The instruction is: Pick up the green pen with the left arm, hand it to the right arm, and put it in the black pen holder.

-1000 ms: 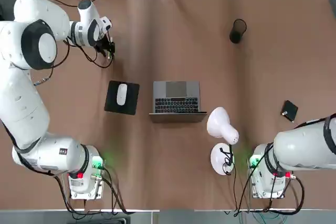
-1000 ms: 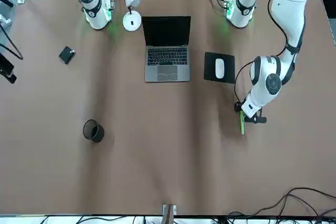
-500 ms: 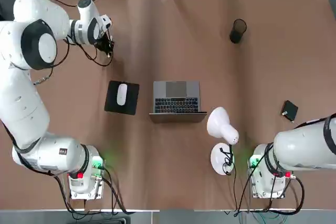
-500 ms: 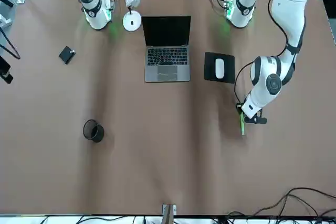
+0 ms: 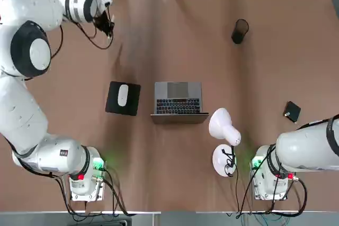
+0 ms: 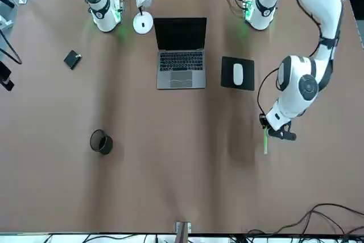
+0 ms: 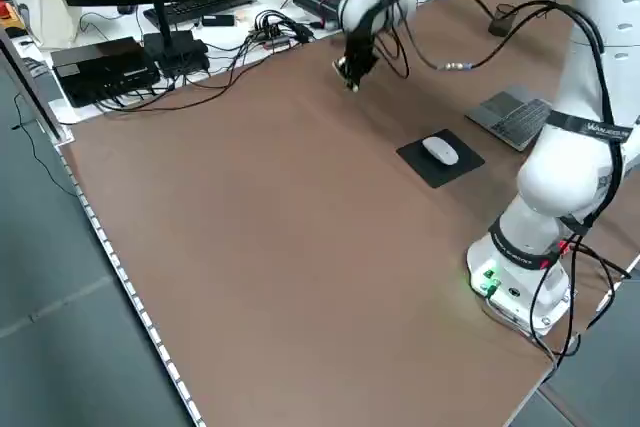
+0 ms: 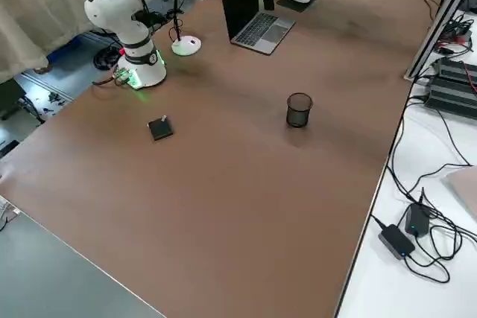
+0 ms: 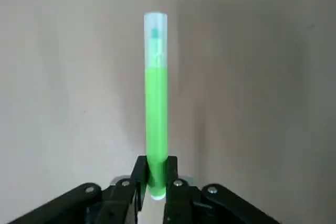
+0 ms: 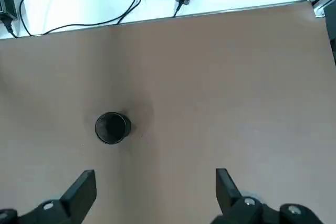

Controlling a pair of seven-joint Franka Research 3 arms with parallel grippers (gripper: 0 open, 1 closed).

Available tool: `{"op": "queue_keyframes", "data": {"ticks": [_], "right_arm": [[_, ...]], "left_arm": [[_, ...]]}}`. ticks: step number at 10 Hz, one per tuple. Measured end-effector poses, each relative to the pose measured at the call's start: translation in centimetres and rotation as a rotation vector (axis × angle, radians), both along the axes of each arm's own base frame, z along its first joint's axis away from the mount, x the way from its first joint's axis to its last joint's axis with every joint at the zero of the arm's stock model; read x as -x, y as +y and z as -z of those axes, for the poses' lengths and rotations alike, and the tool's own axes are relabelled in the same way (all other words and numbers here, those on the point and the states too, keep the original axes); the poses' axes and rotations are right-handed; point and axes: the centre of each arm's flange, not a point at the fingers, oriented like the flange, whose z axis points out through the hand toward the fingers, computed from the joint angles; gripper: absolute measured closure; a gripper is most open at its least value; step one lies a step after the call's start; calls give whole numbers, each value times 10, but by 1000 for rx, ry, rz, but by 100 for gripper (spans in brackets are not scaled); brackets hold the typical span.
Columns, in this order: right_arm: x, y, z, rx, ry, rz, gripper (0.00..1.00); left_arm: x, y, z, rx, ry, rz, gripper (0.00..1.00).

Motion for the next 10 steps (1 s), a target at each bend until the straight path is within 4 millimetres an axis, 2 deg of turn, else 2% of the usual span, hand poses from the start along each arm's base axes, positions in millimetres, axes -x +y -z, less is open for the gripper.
{"op": "queue_keyframes", "data": {"ticks": [3,5,6,7,10], "right_arm": [[0,0,0,0,-1,0,0],[0,0,0,-2,-1,-1,0],[0,1,0,-4,-1,-1,0],[0,1,0,-5,-1,-2,0],[0,5,0,-13,-1,-7,0]], "left_arm": [[-31,-12,-71,5,-53,129,82],[-43,-13,-98,0,-101,238,82],[-44,-17,-101,-2,-109,292,82],[-44,-28,-103,4,-116,329,82],[-46,-91,-130,51,-177,421,82]]}}
